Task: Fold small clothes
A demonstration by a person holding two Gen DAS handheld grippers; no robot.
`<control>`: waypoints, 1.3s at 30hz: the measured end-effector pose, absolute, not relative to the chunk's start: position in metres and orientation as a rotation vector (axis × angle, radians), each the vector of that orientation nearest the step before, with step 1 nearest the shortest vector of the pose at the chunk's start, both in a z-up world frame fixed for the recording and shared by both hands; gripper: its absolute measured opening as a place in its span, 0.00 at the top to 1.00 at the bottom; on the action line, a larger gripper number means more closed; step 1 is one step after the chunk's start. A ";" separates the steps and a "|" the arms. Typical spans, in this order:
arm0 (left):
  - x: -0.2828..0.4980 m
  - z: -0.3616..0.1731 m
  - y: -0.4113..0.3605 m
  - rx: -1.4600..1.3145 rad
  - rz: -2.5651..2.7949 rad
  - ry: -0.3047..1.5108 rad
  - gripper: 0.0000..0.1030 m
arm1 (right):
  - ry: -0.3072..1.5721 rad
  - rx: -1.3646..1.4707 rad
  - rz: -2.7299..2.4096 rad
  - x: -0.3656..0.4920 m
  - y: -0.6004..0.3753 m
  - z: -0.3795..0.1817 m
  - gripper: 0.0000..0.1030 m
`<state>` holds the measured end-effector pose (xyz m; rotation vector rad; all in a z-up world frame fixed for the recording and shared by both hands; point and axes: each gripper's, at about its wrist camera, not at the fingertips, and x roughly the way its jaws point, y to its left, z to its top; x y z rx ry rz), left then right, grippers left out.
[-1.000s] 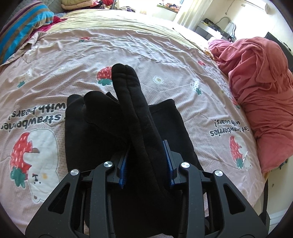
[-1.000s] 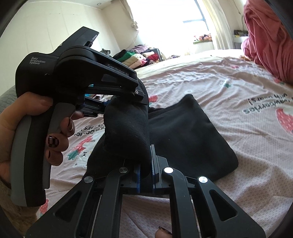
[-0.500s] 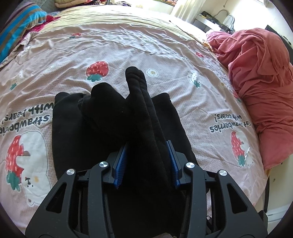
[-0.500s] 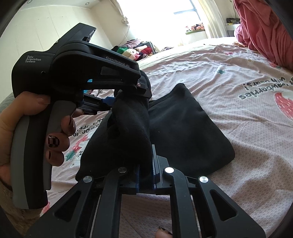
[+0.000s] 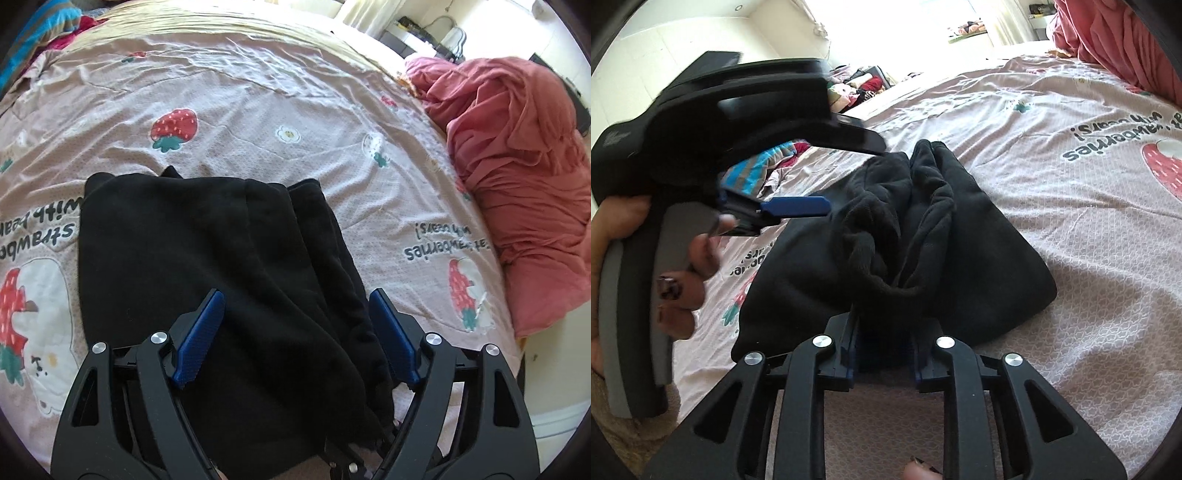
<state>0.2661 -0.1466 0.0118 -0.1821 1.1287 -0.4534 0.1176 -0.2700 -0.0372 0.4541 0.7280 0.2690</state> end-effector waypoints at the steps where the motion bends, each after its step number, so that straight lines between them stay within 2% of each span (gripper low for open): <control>1: 0.265 0.015 -0.142 -0.197 -0.457 1.120 0.29 | 0.733 0.459 0.274 0.119 -0.271 -0.038 0.79; 5: 0.255 0.030 -0.118 -0.232 -0.445 1.061 0.28 | 0.752 0.482 0.298 0.122 -0.277 -0.038 0.70; 7: 0.249 0.035 -0.105 -0.204 -0.412 1.029 0.27 | 0.763 0.487 0.331 0.125 -0.282 -0.034 0.53; 9: 0.244 0.033 -0.094 -0.177 -0.365 1.014 0.26 | 0.778 0.515 0.387 0.132 -0.289 -0.029 0.41; 11: 0.240 0.028 -0.084 -0.163 -0.334 1.010 0.26 | 0.794 0.552 0.440 0.140 -0.297 -0.026 0.36; 12: 0.238 0.023 -0.078 -0.158 -0.318 1.011 0.26 | 0.822 0.569 0.475 0.151 -0.300 -0.024 0.30; 20: 0.229 -0.003 -0.060 -0.148 -0.278 1.035 0.26 | 0.974 0.544 0.532 0.224 -0.299 -0.025 0.28; 21: 0.227 -0.004 -0.060 -0.150 -0.282 1.033 0.26 | 0.988 0.537 0.533 0.227 -0.296 -0.024 0.30; 23: 0.225 -0.005 -0.059 -0.152 -0.283 1.032 0.24 | 0.997 0.507 0.546 0.242 -0.289 -0.024 0.40; 24: 0.225 -0.006 -0.059 -0.152 -0.281 1.031 0.24 | 1.007 0.493 0.538 0.245 -0.286 -0.025 0.49; 26: 0.225 -0.007 -0.057 -0.152 -0.280 1.032 0.23 | 1.009 0.461 0.533 0.251 -0.280 -0.025 0.58; 27: 0.224 -0.008 -0.057 -0.152 -0.277 1.030 0.23 | 1.001 0.439 0.532 0.253 -0.276 -0.024 0.74; 28: 0.225 -0.008 -0.056 -0.153 -0.275 1.032 0.23 | 0.986 0.396 0.526 0.253 -0.272 -0.020 0.78; 34: 0.218 -0.004 -0.061 -0.181 -0.318 1.027 0.22 | 0.826 0.205 0.562 0.230 -0.266 0.021 0.82; 39: 0.208 0.000 -0.077 -0.150 -0.355 1.015 0.21 | 0.820 0.164 0.528 0.227 -0.281 0.020 0.82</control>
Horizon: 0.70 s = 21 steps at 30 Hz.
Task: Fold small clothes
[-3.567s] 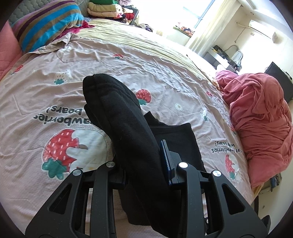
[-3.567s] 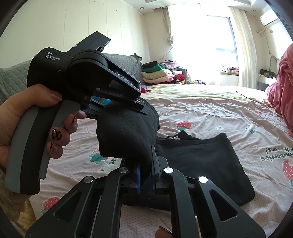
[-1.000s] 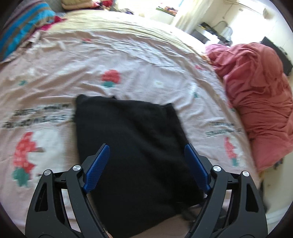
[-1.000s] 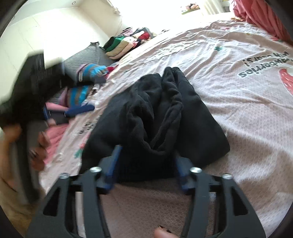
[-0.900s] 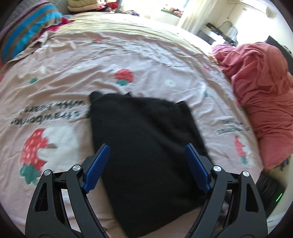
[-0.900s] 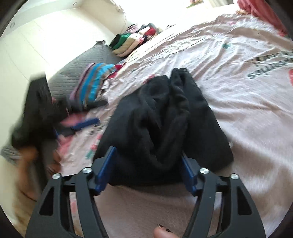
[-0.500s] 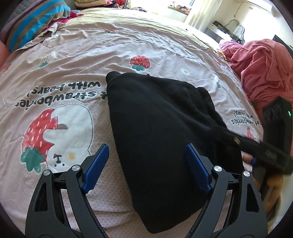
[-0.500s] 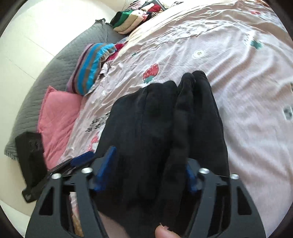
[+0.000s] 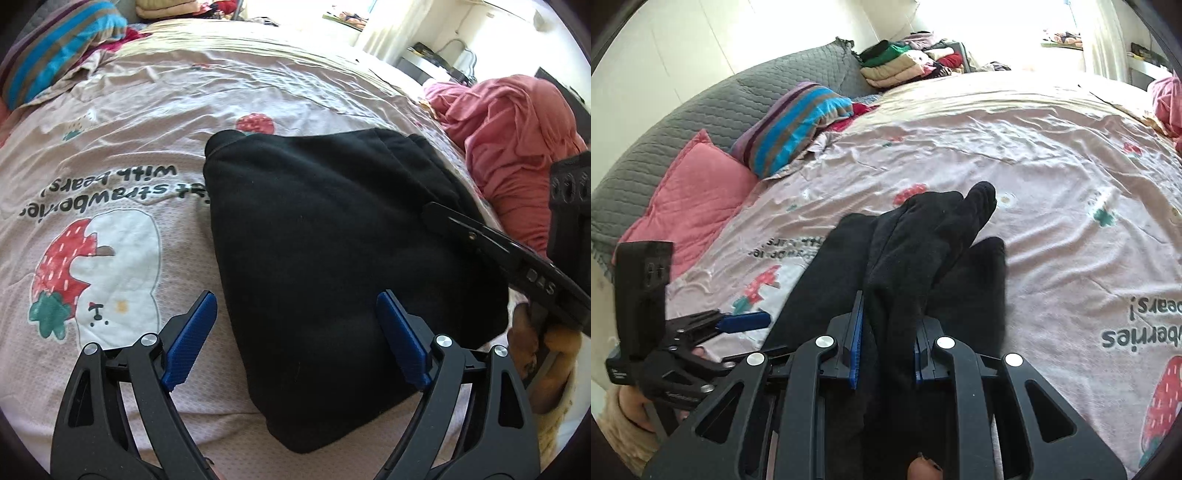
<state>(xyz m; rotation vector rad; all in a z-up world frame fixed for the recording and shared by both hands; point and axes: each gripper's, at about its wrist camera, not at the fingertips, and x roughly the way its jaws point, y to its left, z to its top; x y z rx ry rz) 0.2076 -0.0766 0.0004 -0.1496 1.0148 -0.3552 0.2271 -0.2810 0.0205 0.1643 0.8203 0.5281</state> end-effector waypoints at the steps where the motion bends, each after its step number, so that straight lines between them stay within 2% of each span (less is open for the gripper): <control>1: 0.206 -0.001 -0.080 -0.142 -0.364 1.019 0.21 | 0.831 0.170 0.519 0.228 -0.287 0.015 0.82; 12: 0.203 -0.015 -0.092 -0.118 -0.374 1.043 0.20 | 0.871 0.154 0.463 0.225 -0.300 -0.025 0.79; 17: 0.201 -0.016 -0.093 -0.116 -0.374 1.045 0.20 | 0.860 0.117 0.390 0.215 -0.301 -0.026 0.65; 18: 0.200 -0.016 -0.092 -0.116 -0.373 1.045 0.20 | 0.861 0.115 0.380 0.214 -0.302 -0.026 0.57; 21: 0.199 -0.016 -0.091 -0.121 -0.372 1.043 0.20 | 0.852 0.114 0.352 0.206 -0.306 -0.023 0.50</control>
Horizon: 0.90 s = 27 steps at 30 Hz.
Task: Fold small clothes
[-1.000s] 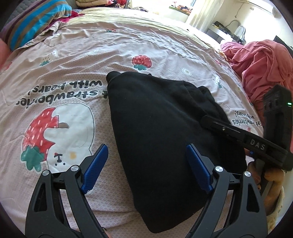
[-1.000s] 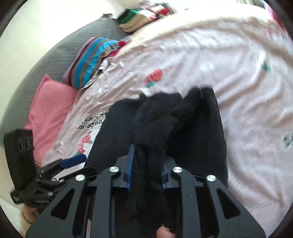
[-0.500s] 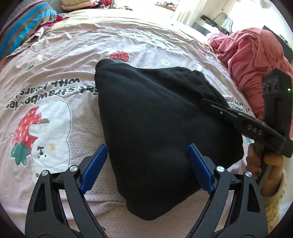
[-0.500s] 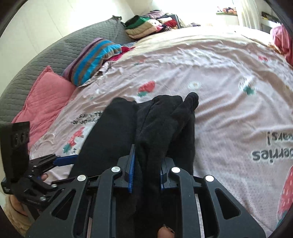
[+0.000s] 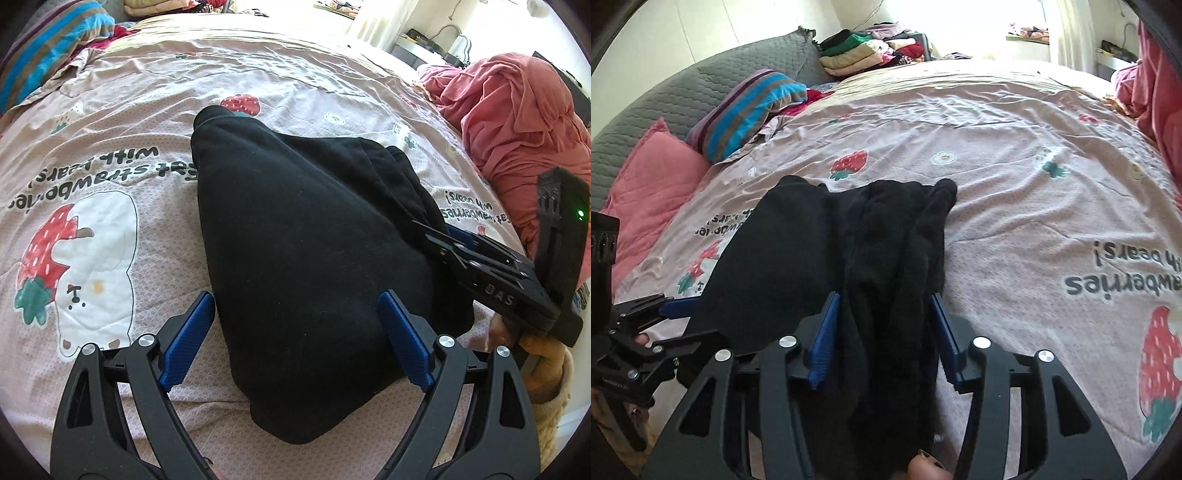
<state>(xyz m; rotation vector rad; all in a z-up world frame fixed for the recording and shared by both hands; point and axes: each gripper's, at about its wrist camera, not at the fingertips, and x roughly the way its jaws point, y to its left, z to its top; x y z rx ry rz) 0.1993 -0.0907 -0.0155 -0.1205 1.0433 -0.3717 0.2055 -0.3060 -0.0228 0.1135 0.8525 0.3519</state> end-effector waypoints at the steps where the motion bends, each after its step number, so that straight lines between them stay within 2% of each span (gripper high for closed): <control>1: 0.199 -0.015 -0.090 -0.121 -0.371 1.042 0.20 | 0.849 0.111 0.335 0.202 -0.308 -0.021 0.46; 8: 0.190 -0.014 -0.089 -0.106 -0.365 1.038 0.16 | 0.811 0.091 0.273 0.173 -0.315 -0.010 0.39; 10: 0.187 -0.014 -0.089 -0.103 -0.364 1.037 0.16 | 0.799 0.080 0.251 0.166 -0.315 -0.006 0.30; 12: 0.184 -0.014 -0.088 -0.104 -0.363 1.038 0.16 | 0.784 0.066 0.227 0.158 -0.314 -0.003 0.24; 14: 0.181 -0.014 -0.086 -0.101 -0.360 1.037 0.16 | 0.766 0.056 0.208 0.151 -0.314 0.001 0.24; 16: 0.176 -0.012 -0.085 -0.092 -0.358 1.030 0.16 | 0.743 0.058 0.196 0.141 -0.313 0.006 0.14; 19: 0.167 -0.006 -0.082 -0.073 -0.352 1.007 0.16 | 0.687 0.059 0.177 0.124 -0.311 0.015 0.08; 22: 0.157 0.001 -0.074 -0.073 -0.341 0.982 0.15 | 0.629 0.065 0.155 0.107 -0.311 0.025 0.06; 24: 0.150 0.005 -0.068 -0.073 -0.333 0.965 0.09 | 0.594 0.072 0.147 0.098 -0.311 0.031 0.04; 27: 0.139 0.011 -0.060 -0.065 -0.315 0.937 0.09 | 0.540 0.086 0.144 0.082 -0.307 0.043 0.04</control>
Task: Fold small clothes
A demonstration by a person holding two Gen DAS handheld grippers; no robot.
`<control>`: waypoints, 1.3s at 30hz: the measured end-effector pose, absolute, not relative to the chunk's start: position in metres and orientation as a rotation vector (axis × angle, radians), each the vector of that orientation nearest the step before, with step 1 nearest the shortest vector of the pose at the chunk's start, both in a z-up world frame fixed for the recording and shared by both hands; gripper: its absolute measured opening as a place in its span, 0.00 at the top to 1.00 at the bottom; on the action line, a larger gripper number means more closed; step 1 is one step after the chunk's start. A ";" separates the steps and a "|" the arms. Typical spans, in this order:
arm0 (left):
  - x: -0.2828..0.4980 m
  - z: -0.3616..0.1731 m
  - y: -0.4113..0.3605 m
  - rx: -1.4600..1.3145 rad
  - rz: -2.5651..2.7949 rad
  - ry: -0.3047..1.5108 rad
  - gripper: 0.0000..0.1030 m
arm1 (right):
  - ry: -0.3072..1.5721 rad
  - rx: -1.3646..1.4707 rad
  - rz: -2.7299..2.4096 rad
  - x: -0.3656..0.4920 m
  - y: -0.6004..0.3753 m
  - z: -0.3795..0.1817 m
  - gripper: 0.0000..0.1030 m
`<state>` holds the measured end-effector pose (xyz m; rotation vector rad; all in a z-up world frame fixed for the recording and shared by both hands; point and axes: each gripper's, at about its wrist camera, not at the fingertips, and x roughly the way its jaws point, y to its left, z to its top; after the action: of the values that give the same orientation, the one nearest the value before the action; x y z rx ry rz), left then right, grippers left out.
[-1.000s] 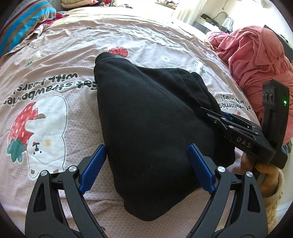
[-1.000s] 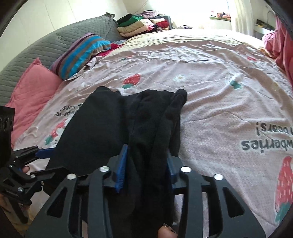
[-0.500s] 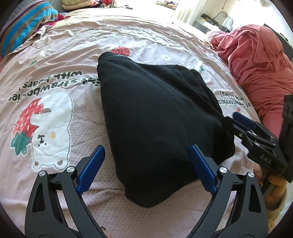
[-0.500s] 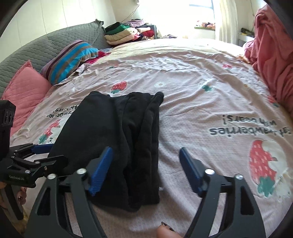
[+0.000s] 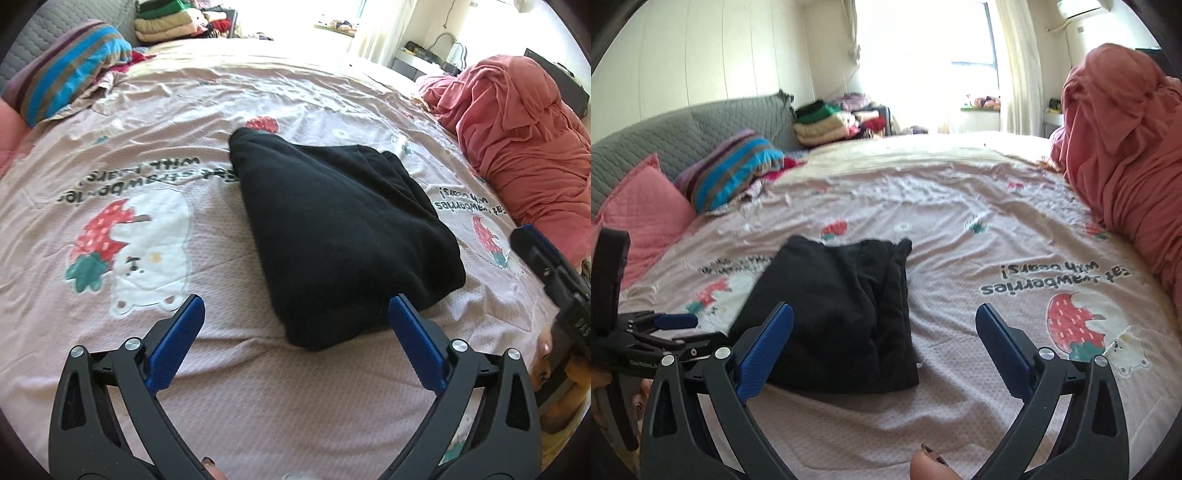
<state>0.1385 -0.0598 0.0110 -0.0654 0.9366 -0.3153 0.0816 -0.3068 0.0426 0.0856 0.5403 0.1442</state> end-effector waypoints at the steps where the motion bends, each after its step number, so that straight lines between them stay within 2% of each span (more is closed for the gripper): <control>1: 0.134 0.014 -0.056 -0.065 -0.308 0.923 0.09 | 0.533 0.089 0.145 0.078 -0.306 0.045 0.04; 10: 0.096 0.030 -0.030 -0.080 -0.287 0.810 0.09 | 0.417 0.027 0.096 0.030 -0.283 0.064 0.04; 24: 0.040 0.026 -0.009 -0.037 -0.270 0.721 0.09 | 0.408 -0.031 0.028 -0.009 -0.248 0.048 0.04; 39: 0.022 -0.007 0.001 -0.062 -0.252 0.746 0.09 | 0.529 -0.007 -0.019 -0.025 -0.243 0.000 0.04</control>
<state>0.0219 0.0008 -0.0071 -0.0621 0.7461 -0.2520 -0.0248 -0.2434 -0.0002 -0.0074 0.5294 -0.0190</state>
